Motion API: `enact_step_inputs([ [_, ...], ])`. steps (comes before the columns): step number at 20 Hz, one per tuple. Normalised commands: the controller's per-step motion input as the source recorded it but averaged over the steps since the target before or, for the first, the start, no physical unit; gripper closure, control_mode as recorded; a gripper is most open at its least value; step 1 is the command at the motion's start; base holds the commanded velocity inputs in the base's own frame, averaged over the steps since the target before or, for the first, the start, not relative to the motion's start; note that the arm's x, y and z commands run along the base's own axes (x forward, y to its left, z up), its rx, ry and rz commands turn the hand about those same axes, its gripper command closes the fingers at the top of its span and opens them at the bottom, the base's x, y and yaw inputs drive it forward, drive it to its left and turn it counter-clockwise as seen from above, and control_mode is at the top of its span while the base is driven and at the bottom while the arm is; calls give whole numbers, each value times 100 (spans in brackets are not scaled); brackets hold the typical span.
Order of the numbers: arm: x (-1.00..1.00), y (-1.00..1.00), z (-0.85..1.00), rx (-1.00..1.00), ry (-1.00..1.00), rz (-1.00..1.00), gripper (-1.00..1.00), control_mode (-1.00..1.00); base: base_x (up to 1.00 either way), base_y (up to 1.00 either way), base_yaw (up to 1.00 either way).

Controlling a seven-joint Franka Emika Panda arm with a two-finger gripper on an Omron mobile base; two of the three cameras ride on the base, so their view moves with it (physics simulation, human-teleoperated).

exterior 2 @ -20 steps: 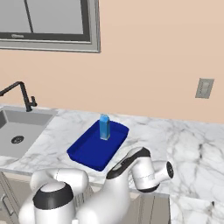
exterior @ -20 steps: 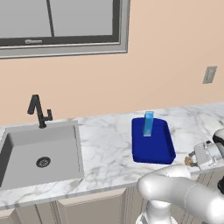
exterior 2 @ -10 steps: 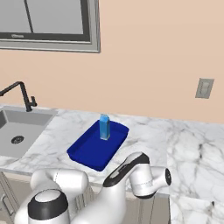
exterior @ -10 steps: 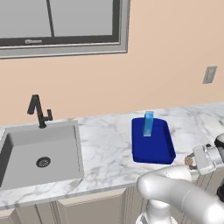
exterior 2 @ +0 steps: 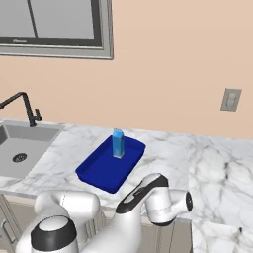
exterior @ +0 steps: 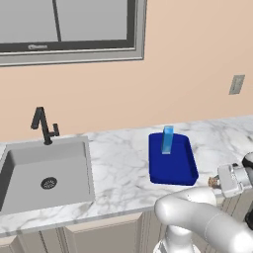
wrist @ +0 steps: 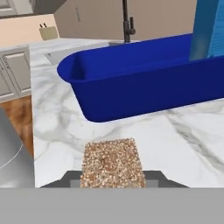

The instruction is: Take out the milk from the fridge and place it on the tray on the counter. Then take the sugar cube near the tray and place it in the tray.

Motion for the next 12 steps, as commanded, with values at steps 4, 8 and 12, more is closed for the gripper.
enact_step_inputs([
  [4, -4, 19, 90, 0, 4, 0, 100, -100, 0, 0, 0],
  [8, 0, 51, 92, 0, 3, 0, 100, -100, 0, 0, 0],
  [12, 25, 59, 18, -8, -3, -9, 100, -100, 0, 0, 0],
])
